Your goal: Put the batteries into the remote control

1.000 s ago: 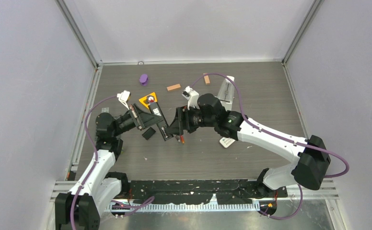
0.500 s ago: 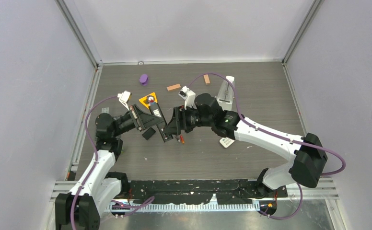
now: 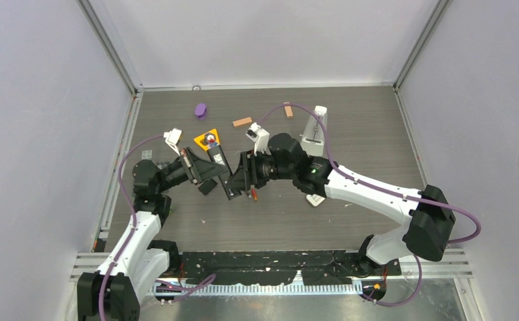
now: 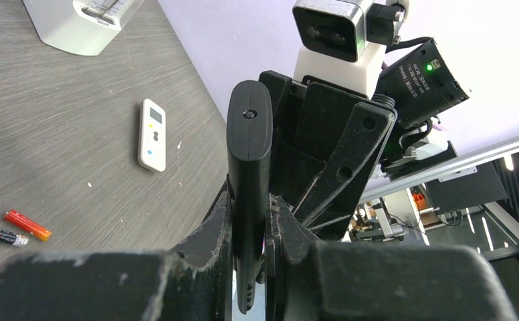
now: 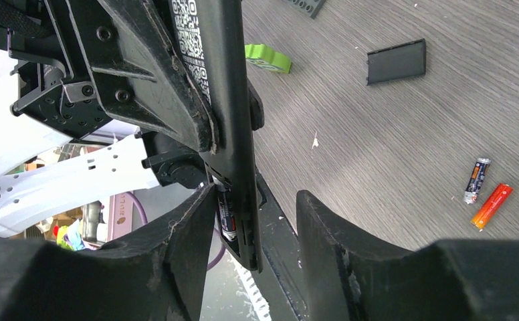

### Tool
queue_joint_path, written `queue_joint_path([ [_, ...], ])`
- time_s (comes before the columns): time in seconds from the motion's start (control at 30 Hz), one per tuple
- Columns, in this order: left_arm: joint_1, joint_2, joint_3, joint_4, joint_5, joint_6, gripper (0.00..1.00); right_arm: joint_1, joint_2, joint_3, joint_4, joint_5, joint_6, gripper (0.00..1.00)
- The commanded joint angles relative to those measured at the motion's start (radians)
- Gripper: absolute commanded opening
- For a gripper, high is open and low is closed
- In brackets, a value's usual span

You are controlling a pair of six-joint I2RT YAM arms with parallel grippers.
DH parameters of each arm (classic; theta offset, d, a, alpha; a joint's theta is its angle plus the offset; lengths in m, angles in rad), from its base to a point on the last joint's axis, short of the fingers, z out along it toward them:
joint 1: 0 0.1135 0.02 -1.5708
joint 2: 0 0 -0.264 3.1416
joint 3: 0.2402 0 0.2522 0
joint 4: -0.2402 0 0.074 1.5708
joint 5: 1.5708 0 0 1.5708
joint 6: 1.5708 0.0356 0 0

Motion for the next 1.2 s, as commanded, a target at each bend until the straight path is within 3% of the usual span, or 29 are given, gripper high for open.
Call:
queue_joint_path([
  [0.0, 0.001, -0.018, 0.006, 0.056, -0.001, -0.013, 0.00, 0.001, 0.013, 0.038, -0.001, 0.039, -0.003, 0.53],
  [0.07, 0.002, -0.014, 0.001, 0.040, -0.019, 0.001, 0.00, 0.001, 0.006, 0.046, -0.001, 0.035, 0.000, 0.60],
  [0.23, 0.001, -0.009, 0.014, -0.150, -0.110, 0.112, 0.00, -0.003, -0.042, 0.055, -0.009, 0.051, 0.003, 0.87],
  [0.37, 0.004, 0.006, 0.024, -0.267, -0.191, 0.175, 0.00, -0.017, -0.080, 0.051, -0.063, 0.090, -0.007, 0.91],
  [0.47, 0.003, 0.015, 0.037, -0.362, -0.264, 0.228, 0.00, -0.030, -0.086, 0.045, -0.146, 0.157, -0.027, 0.89],
  [0.63, 0.006, 0.000, 0.053, -0.491, -0.385, 0.321, 0.00, -0.033, 0.004, 0.071, -0.321, 0.369, -0.080, 0.69],
  [0.8, 0.006, -0.025, 0.066, -0.564, -0.453, 0.390, 0.00, -0.032, 0.159, 0.138, -0.383, 0.456, -0.119, 0.53],
  [0.97, 0.008, -0.018, 0.080, -0.617, -0.493, 0.428, 0.00, -0.032, 0.293, 0.215, -0.406, 0.534, -0.163, 0.48],
  [1.17, 0.008, 0.000, 0.095, -0.622, -0.488, 0.430, 0.00, -0.103, 0.440, 0.349, -0.379, 0.539, -0.401, 0.60],
])
